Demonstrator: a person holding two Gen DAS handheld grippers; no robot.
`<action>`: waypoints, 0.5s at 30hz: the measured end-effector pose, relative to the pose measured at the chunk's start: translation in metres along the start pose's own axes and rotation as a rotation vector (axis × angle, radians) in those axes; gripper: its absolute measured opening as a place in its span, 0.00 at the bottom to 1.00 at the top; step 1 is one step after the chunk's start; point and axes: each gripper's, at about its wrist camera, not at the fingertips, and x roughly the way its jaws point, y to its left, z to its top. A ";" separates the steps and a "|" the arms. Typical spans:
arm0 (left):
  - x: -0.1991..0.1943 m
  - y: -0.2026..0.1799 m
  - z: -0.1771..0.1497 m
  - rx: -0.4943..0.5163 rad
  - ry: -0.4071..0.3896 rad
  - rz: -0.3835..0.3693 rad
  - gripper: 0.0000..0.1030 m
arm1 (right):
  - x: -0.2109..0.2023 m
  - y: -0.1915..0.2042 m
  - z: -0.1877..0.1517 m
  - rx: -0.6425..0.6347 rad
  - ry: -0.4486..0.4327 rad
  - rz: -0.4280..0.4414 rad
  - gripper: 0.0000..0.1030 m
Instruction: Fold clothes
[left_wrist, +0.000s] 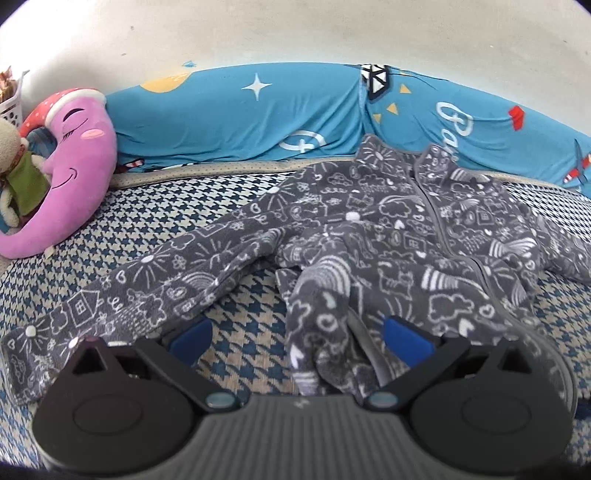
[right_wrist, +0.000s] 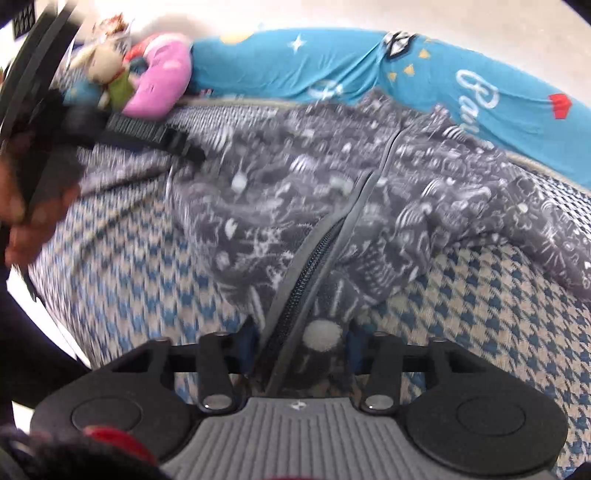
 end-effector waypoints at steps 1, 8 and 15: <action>-0.001 0.001 -0.001 0.010 -0.001 -0.010 1.00 | -0.002 -0.003 0.003 0.018 -0.021 -0.001 0.31; -0.010 0.005 -0.008 0.067 -0.012 -0.098 1.00 | -0.012 -0.037 0.038 0.242 -0.170 0.026 0.28; -0.003 -0.018 -0.017 0.132 -0.001 -0.139 1.00 | -0.002 -0.048 0.072 0.350 -0.257 0.037 0.28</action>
